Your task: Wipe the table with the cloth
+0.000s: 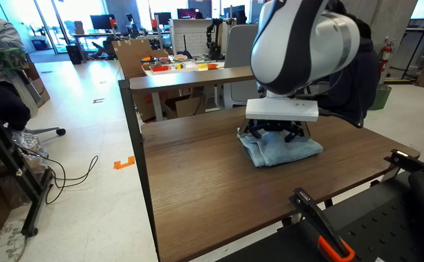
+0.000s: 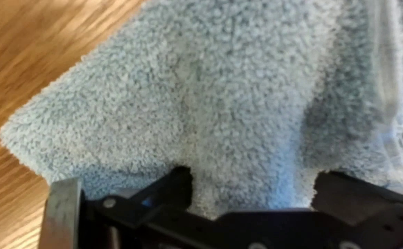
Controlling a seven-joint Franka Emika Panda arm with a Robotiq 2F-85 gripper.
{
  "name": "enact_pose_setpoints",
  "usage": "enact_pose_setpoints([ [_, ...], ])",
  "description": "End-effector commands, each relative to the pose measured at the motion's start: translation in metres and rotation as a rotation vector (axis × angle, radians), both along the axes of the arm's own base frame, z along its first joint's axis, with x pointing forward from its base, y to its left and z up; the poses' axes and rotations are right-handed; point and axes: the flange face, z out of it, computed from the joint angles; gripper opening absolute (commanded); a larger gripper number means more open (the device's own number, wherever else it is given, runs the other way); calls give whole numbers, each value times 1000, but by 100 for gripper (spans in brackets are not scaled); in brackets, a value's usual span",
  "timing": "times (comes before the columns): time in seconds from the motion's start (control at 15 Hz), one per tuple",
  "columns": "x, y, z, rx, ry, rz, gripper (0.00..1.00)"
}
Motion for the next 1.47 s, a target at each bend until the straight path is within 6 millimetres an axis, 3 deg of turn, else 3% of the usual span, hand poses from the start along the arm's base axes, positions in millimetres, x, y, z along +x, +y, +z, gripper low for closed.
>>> enact_pose_setpoints([
  [0.0,-6,47,-38,-13,70,58,100],
  [0.2,2,55,-27,-5,30,79,100],
  [0.67,50,13,-17,46,-29,-41,100],
  [0.87,46,-9,-1,46,-36,-39,100],
  [1.4,7,-79,70,97,-68,14,100],
])
